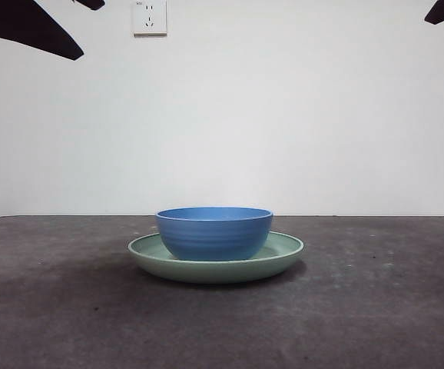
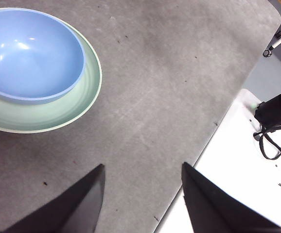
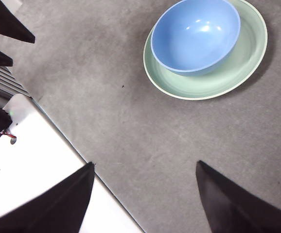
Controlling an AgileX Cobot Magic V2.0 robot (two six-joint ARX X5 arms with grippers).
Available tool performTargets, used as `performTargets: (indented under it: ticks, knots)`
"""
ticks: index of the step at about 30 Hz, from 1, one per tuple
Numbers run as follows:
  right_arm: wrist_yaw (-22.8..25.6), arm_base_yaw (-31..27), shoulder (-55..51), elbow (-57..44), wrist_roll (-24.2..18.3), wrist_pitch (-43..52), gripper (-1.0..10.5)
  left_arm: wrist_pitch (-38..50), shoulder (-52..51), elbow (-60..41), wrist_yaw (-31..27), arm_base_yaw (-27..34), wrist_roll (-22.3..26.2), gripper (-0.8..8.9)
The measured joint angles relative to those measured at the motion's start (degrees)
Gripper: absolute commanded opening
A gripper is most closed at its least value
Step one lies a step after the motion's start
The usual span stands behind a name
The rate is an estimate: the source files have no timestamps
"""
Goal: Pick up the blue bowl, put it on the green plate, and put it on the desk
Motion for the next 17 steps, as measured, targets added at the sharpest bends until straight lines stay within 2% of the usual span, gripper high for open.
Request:
performTargets:
  ticks: [9,11,13,14,17]
  knots:
    - [-0.02,0.00,0.00,0.00,0.00,-0.02,3.3,0.02,0.00,0.00,0.00,0.00,0.00,2.44]
    - [-0.02,0.00,0.00,0.00,0.00,-0.07,2.3,0.02,0.00,0.00,0.00,0.00,0.00,2.06]
    - [-0.02,-0.02,0.00,0.00,0.00,-0.37,0.2,0.02,0.00,0.00,0.00,0.00,0.02,0.77]
    - [-0.02,0.00,0.00,0.00,-0.04,-0.61,0.1,0.02,0.00,0.00,0.00,0.00,0.02,0.12]
    - [-0.02,0.00,0.00,0.00,-1.09,-1.57,0.1,0.00,0.00,0.00,0.00,0.00,0.00,0.10]
